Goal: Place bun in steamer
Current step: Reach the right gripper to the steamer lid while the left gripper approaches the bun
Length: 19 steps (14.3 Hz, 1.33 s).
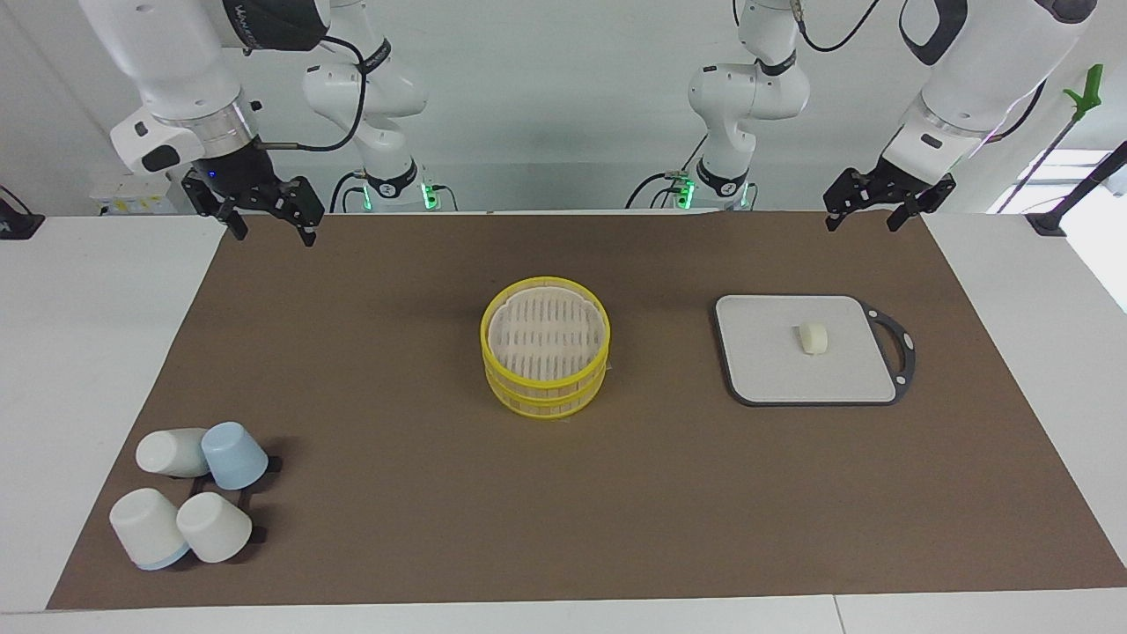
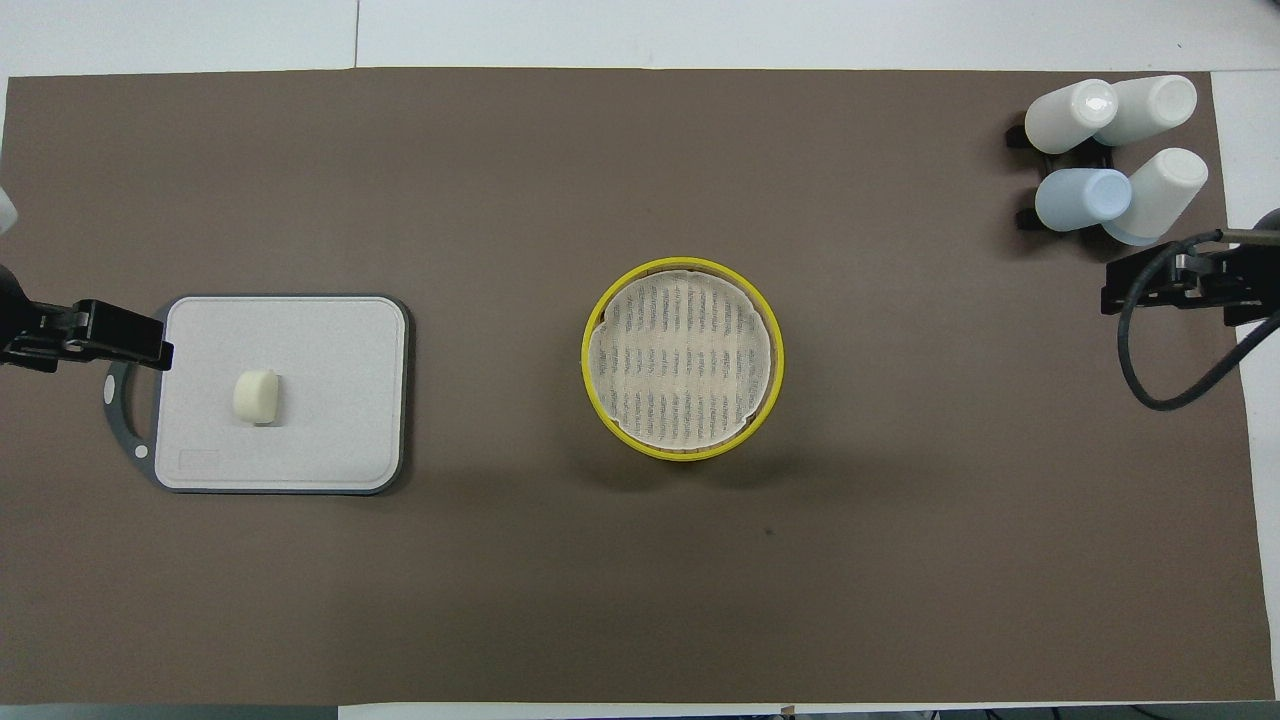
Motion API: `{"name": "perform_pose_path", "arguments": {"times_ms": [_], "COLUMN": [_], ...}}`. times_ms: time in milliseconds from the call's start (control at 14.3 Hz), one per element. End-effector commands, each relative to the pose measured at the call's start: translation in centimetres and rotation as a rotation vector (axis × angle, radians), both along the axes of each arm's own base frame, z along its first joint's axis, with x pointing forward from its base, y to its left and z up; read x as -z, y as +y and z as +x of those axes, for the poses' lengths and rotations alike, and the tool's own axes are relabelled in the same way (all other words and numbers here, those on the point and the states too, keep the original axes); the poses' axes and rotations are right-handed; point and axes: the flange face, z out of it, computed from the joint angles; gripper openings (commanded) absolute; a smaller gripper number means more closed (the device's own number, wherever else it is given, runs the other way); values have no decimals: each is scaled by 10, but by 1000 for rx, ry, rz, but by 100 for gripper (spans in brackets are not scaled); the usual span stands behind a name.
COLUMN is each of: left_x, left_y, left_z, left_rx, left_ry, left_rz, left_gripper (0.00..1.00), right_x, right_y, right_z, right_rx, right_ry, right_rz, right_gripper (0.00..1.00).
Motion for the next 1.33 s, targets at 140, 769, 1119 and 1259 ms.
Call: {"name": "perform_pose_path", "arguments": {"times_ms": [140,769,1119,1259], "left_x": [0,1,80,100], "left_y": [3,5,38,45], "left_z": [-8,-9,-50,-53], "left_rx": [4,5,-41,-6], "left_ry": [-4,-1,-58,-48], "left_rz": [11,11,-9,-12], "left_gripper": [100,100,100,100], "right_x": [0,5,29,60], "right_y": [-1,23,106,175], "right_z": [-5,-20,15,40], "right_rx": [16,-41,-107,-54], "right_ry": [-14,91,-32,-21], "right_rz": [2,-6,97,79], "right_gripper": [100,100,100,100]}}
